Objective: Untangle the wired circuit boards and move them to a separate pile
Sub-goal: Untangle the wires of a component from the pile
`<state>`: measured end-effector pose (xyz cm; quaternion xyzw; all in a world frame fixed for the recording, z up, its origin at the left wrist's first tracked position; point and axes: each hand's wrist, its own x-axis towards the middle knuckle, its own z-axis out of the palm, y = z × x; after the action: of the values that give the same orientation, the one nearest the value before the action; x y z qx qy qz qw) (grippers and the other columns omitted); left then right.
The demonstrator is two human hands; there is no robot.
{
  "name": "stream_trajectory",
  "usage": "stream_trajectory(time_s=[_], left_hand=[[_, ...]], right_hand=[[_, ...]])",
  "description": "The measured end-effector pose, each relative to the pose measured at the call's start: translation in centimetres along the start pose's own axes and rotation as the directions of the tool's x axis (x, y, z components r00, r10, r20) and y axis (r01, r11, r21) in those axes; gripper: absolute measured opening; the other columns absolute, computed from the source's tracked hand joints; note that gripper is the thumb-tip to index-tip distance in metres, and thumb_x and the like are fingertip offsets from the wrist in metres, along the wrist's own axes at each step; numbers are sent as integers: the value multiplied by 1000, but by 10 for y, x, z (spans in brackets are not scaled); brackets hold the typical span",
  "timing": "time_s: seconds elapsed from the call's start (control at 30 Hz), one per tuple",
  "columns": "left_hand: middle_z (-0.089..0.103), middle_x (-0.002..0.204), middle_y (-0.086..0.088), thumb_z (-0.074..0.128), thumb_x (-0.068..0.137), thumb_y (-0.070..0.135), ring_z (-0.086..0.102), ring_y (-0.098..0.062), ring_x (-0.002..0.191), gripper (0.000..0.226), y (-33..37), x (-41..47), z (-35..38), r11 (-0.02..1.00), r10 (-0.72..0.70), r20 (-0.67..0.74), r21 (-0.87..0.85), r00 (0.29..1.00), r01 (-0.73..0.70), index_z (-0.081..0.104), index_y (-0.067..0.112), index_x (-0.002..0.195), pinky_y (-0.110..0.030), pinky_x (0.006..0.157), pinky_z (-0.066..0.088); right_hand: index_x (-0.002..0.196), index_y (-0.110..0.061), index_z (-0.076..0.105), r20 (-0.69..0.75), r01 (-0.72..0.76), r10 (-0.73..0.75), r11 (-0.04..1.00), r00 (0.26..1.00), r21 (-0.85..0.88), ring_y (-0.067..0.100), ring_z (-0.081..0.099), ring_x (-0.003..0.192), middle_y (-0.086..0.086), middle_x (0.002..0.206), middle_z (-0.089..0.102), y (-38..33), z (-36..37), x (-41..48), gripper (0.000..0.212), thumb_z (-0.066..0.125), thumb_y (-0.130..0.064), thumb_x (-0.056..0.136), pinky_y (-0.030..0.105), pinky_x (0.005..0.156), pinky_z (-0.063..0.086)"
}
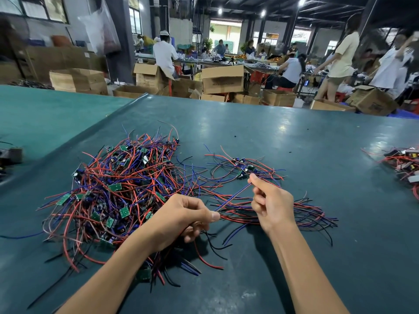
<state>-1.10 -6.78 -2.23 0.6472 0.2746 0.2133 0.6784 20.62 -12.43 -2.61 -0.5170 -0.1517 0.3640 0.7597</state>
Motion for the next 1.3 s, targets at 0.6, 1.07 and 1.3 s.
stream_trajectory(time_s=[0.6,1.07,1.3], left_hand=[[70,79,-13,74,80,23,66,-13,65,20,-5,5,7,943,88,-151,-306,985,-131,79,6,89,-28,63,58],[73,87,-25,76,82,26,73,-29,74,24,-5,1,12,989,81,-29,-125,996,-84,75,3,88,-34,66,61],[75,85,-21,75,84,25,75,-30,76,20,-1,-3,15,995,96,41,-4,995,-96,75,6,86,-30,64,59]], right_hand=[[82,-16,81,504,296,-111,906,857,-302,8,27,40,-7,47,43,22,30,-49,28,76,-44,77,17,39,24],[88,-2,77,280,21,-4,998,960,-58,9,17,38,-3,52,24,10,20,-26,22,72,-23,90,15,39,15],[91,1,74,226,34,-25,999,974,-33,8,19,36,-5,50,26,2,11,-16,24,72,-23,91,16,37,16]])
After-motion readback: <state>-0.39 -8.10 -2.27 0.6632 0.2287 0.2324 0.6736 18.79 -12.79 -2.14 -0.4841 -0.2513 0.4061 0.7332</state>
